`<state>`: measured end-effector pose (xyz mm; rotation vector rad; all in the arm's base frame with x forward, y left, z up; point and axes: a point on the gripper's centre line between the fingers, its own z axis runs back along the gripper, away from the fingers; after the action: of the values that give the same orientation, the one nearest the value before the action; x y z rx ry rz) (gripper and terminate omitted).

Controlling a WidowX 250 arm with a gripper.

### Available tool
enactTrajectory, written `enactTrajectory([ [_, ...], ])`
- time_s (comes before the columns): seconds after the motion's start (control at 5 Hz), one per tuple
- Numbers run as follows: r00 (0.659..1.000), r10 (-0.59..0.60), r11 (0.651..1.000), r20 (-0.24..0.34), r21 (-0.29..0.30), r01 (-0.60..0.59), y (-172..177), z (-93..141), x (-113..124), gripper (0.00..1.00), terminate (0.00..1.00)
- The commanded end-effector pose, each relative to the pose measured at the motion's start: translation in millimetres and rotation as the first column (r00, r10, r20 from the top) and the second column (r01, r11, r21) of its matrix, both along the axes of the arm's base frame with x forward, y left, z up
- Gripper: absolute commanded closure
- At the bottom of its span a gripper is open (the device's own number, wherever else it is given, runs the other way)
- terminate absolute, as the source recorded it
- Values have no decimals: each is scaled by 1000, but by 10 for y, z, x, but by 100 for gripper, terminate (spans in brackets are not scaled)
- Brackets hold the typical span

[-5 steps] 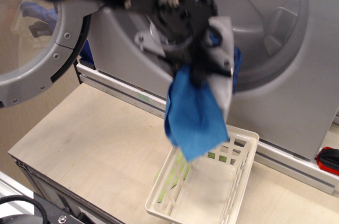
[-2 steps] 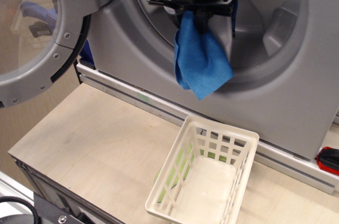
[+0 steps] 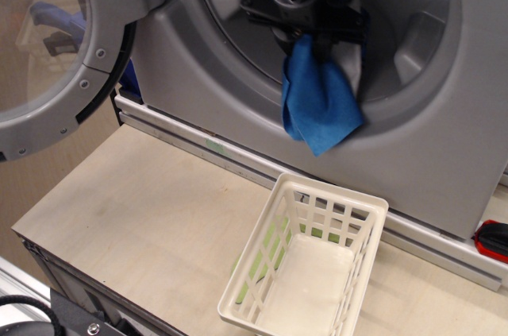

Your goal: Put clothes in laundry machine

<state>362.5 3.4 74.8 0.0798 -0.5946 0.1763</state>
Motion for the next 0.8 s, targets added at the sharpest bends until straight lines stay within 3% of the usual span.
enactTrajectory([
  [0.0, 996, 35, 999, 76, 15, -36, 55, 76, 229, 100, 0],
  [0.2, 999, 22, 1000, 45, 4, -22, 26, 93, 135, 0, 0],
  [0.6, 999, -9, 1000, 48, 23, 8, -6, 120, 96, 0, 0],
])
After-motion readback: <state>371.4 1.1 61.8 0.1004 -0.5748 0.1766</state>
